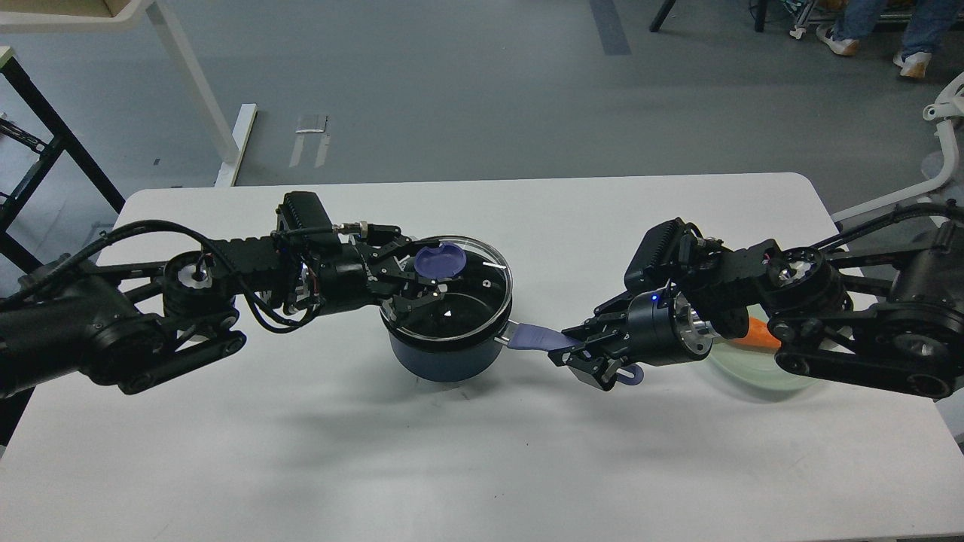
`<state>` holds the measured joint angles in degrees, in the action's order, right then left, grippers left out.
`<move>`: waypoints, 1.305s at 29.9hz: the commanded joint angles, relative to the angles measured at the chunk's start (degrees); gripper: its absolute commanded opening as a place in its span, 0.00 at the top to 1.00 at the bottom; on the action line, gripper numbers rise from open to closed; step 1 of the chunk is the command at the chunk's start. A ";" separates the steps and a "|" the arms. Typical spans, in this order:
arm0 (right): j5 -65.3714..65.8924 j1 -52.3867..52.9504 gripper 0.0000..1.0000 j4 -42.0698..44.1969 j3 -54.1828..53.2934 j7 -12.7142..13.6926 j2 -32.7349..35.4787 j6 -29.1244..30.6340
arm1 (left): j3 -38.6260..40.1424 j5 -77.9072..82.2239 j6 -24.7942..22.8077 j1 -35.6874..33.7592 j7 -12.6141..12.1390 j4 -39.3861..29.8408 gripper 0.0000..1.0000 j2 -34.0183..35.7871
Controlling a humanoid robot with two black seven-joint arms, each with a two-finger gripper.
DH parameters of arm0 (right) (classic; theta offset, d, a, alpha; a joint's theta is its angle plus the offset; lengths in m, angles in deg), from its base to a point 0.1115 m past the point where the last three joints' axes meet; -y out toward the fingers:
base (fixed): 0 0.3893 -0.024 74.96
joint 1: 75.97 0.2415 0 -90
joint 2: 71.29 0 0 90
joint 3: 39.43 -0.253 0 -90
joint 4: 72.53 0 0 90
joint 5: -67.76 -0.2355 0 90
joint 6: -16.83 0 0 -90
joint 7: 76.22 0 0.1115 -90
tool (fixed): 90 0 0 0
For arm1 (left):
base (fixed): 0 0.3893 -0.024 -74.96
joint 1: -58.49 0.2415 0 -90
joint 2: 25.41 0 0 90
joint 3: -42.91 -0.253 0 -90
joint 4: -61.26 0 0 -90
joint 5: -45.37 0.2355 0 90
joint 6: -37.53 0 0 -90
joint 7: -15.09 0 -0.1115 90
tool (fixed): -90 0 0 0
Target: Open pot lid
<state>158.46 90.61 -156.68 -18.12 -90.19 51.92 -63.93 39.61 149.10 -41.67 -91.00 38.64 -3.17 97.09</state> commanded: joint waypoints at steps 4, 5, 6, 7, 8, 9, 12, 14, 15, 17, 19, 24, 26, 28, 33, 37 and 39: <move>-0.09 0.06 0.79 0.30 -0.21 -0.01 -0.51 -0.01 | -0.75 -2.21 -0.08 -2.12 3.33 0.10 0.63 9.14; -0.09 -0.02 0.79 0.30 -0.21 -0.01 -0.60 -0.01 | -0.83 -2.21 -0.08 -1.68 3.86 0.18 0.63 11.34; -0.09 -0.02 0.79 0.21 -0.21 -0.01 -0.60 -0.01 | -0.92 -2.30 -0.08 -1.33 4.39 0.27 0.63 13.27; -0.09 -0.02 0.79 0.21 -0.21 -0.01 -0.60 -0.01 | -1.27 -2.30 0.01 -0.28 4.44 0.71 0.63 15.12; -0.09 -0.02 0.79 0.21 -0.12 -0.01 -0.60 -0.01 | -1.62 -2.39 0.10 0.86 4.44 1.41 0.63 16.53; -0.09 -0.11 0.79 0.21 -0.12 -0.01 -0.60 -0.01 | -1.80 -2.30 0.19 2.26 4.44 2.28 0.63 17.76; -0.18 -0.11 0.79 0.21 -0.21 -0.01 -0.60 -0.01 | -1.89 -2.04 2.81 6.22 4.44 5.36 0.63 19.62; -0.18 -0.02 0.79 0.21 -0.21 -0.01 -0.60 -0.01 | -1.98 -1.86 5.97 9.29 4.44 7.73 0.62 19.97; -0.18 0.06 0.79 0.21 -0.21 -0.09 -0.60 -0.01 | -1.98 -1.95 7.64 10.96 4.44 8.61 0.62 20.06; -0.61 0.06 0.79 0.21 -0.21 -0.18 -0.42 -0.01 | -1.98 -2.12 9.32 13.43 4.44 10.19 0.62 20.06; -0.70 0.06 0.79 0.13 -0.21 -0.36 -0.07 0.07 | -1.98 -2.39 9.50 14.40 4.44 12.22 0.62 19.45; -0.70 0.15 0.79 0.04 -0.12 -0.36 0.02 0.16 | -2.85 -2.48 10.46 16.16 4.44 20.91 0.61 15.77; -0.70 0.15 0.79 0.04 -0.12 -0.36 0.02 0.16 | -3.56 -2.48 11.87 16.25 4.44 23.64 0.60 13.92; -0.70 0.06 0.79 0.04 -0.12 -0.36 0.02 0.16 | -4.35 -2.47 12.23 16.25 4.44 24.44 0.59 13.38; -0.70 0.06 0.79 0.04 -0.12 -0.44 0.02 0.25 | -5.49 -2.65 12.40 16.25 4.44 24.44 0.55 13.03; -0.79 0.06 0.76 0.12 -0.12 -0.44 -0.07 0.25 | -5.49 -5.45 12.40 16.16 4.44 24.44 0.17 12.94; -0.79 0.06 0.69 0.04 -0.21 -0.36 -0.07 0.16 | -5.49 -7.30 12.32 15.99 4.44 24.18 0.14 13.03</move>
<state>157.70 90.68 -156.59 -18.24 -90.59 51.88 -63.69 34.12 144.16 -29.28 -74.78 43.09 21.28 110.07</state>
